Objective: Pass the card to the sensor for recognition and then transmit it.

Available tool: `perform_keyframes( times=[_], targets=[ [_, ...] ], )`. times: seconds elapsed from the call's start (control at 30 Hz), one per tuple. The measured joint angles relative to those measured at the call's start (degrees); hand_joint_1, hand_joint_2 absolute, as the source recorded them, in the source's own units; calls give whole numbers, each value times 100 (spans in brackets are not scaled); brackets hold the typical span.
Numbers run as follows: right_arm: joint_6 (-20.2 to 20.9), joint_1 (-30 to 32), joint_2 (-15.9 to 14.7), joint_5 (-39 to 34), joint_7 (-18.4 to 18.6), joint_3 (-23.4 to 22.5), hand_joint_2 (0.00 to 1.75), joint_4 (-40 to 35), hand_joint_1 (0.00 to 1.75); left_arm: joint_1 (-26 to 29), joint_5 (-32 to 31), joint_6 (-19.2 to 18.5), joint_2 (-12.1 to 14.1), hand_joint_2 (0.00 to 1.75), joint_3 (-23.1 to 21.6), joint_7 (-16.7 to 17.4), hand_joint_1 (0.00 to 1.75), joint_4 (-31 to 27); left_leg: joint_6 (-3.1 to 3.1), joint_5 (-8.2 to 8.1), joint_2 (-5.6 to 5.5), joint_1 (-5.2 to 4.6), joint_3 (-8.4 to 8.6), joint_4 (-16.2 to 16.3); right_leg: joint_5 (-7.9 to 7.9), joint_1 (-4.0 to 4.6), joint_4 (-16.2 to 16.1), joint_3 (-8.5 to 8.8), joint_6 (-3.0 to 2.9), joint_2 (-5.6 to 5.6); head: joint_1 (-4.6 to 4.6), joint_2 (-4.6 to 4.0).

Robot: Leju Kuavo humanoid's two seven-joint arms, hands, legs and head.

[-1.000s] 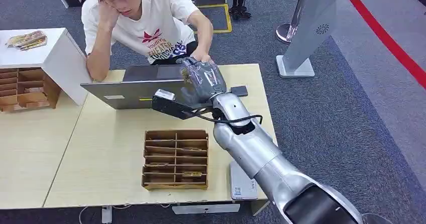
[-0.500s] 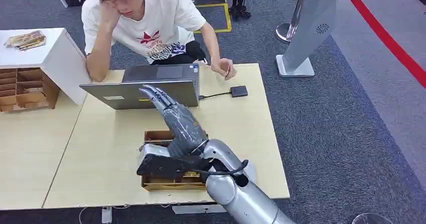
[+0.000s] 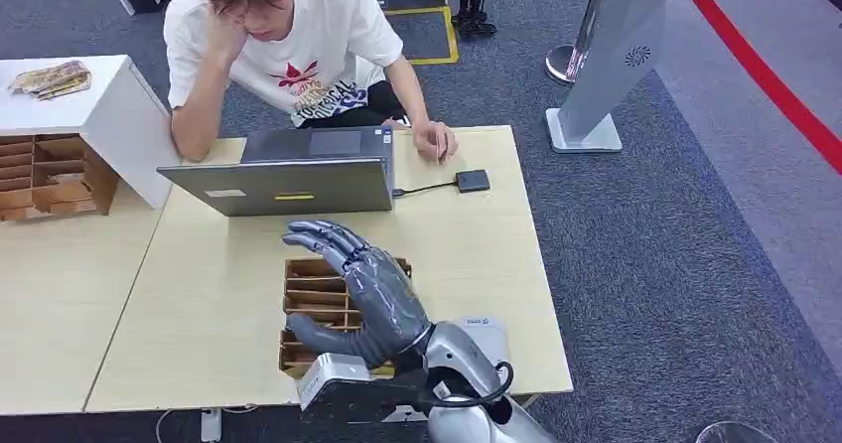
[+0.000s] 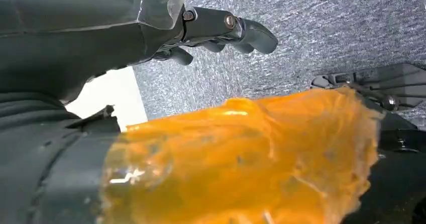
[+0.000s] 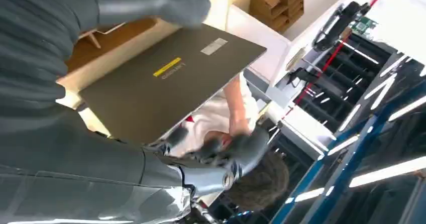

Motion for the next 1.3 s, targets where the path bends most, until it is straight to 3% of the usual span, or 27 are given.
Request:
perform_keyframes(
  times=[0.1, 0.13, 0.2, 0.23, 0.27, 0.3, 0.57, 0.8, 1.23, 1.27, 1.3],
  targets=[
    [-251, 94, -114, 334, 79, 26, 175, 24, 171, 24, 39, 13, 4, 0, 11, -13, 0, 0, 0, 0, -1, 0, -1, 0, 0, 0, 0, 0, 0, 0, 0, 0],
    [-325, 111, -135, 436, 111, 30, 175, 35, 136, 28, 52, 15, 7, 0, 24, -15, 0, 0, 0, 0, 0, 0, 0, 0, 0, 0, 0, 0, 0, 0, 0, 0],
    [-491, 150, -188, 729, 222, 39, 175, 70, 129, 30, 70, 17, 11, 0, 83, -20, 0, 0, 0, 0, 0, 0, 0, 0, 0, 0, 0, 1, 0, 0, 0, 0],
    [-544, 169, -210, 859, 291, 42, 175, 85, 66, 36, 72, 17, 13, 0, 94, -22, 0, 0, 0, 0, 0, 0, 0, 0, 0, 0, 0, 1, 0, 0, 0, 0],
    [-583, 180, -225, 993, 370, 44, 175, 103, 44, 43, 78, 17, 15, 0, 96, -24, 0, 0, 0, 0, 0, 0, 0, 0, 0, 0, 0, 1, 0, 0, 0, 0],
    [-605, 188, -245, 1104, 433, 44, 175, 127, 37, 49, 81, 17, 17, 0, 96, -24, 0, 0, 0, 0, 0, 0, 0, 0, 1, 0, 1, 1, 0, 0, 0, 0],
    [-881, 199, -350, 1816, 750, 46, 175, 367, 40, 83, 114, 22, 20, 0, 98, -33, 0, 0, 0, 0, 0, 0, 0, 0, 0, 0, 0, 1, 0, 0, 0, 0],
    [-1108, 195, -356, 2452, 997, 44, 175, 660, 68, 93, 114, 22, 22, 0, 101, -31, 0, 0, 0, 0, -1, 0, 0, 0, 0, 0, 0, 1, 0, 0, -2, 0],
    [-1191, 187, -356, 2677, 1091, 44, 175, 1027, 68, 94, 109, 22, 24, 0, 101, -15, 0, 0, 0, 0, 0, 0, -1, 0, 0, 0, 1, 1, 0, 0, 0, 0],
    [-1191, 186, -356, 2677, 1091, 44, 175, 1040, 117, 94, 109, 22, 26, 0, 101, -15, 0, 0, 0, 0, 0, 0, -1, 0, 0, 0, 1, 1, 0, 0, 0, 0],
    [-1191, 185, -356, 2677, 1091, 44, 175, 1051, 136, 94, 109, 22, 26, 0, 101, -15, 0, 0, 0, 0, 0, 0, -1, 0, 0, 0, 1, 1, 0, 0, 0, 0]
  ],
)
